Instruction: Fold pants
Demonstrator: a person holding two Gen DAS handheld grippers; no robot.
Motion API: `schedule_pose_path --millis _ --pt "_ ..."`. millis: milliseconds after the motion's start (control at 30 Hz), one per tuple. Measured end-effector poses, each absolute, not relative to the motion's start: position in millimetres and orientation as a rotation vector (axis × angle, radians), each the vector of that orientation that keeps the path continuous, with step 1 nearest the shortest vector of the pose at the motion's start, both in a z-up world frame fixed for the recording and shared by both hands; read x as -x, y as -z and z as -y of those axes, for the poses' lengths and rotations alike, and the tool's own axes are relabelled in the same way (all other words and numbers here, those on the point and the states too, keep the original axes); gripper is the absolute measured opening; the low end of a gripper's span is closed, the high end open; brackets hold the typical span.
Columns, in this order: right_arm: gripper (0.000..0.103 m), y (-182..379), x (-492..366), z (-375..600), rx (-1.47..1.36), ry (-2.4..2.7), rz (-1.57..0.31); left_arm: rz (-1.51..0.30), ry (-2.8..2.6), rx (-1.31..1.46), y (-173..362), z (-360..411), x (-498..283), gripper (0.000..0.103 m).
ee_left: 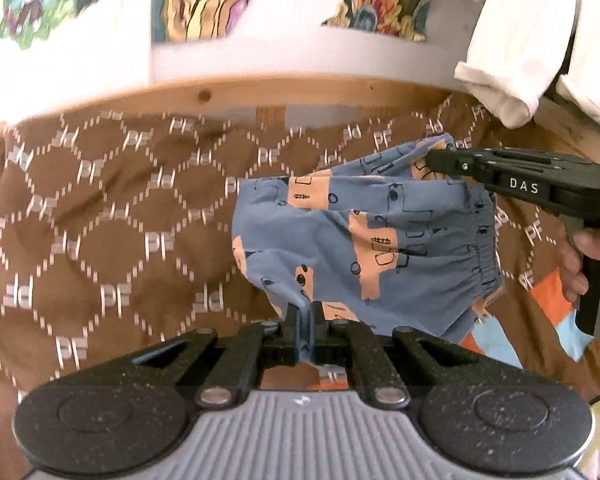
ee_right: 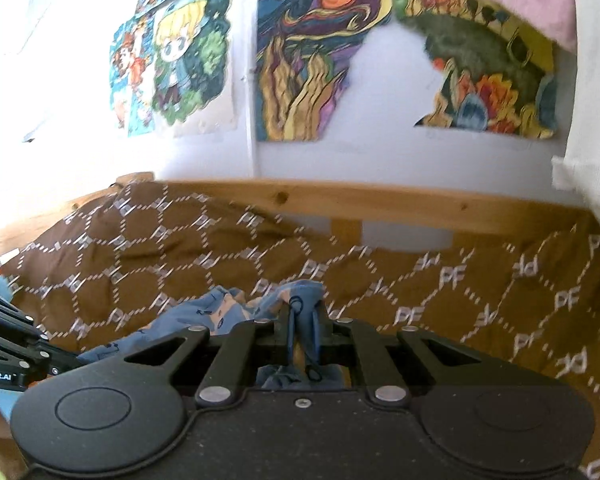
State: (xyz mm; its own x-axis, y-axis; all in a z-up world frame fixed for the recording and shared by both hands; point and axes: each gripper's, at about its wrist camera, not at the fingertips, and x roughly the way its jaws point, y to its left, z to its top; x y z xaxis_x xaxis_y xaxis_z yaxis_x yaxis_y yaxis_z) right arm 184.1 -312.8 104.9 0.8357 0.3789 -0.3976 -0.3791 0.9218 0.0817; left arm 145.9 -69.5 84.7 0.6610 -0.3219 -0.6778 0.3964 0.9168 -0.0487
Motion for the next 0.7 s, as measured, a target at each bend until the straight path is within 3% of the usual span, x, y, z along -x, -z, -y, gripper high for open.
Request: schedule_pose_path --millis 467,700 --pt "0.008 -81.3 -236.9 322.4 0.086 -0.308 -0.478 -0.64 0.348 -0.205 -50.6 106.6 -170.5 0.001" --pt "0.009 -57.8 -250.4 340.5 0.026 -0.249 -0.532 -0.729 0.315 -0.19 -20.8 99.9 -174.8 0.001"
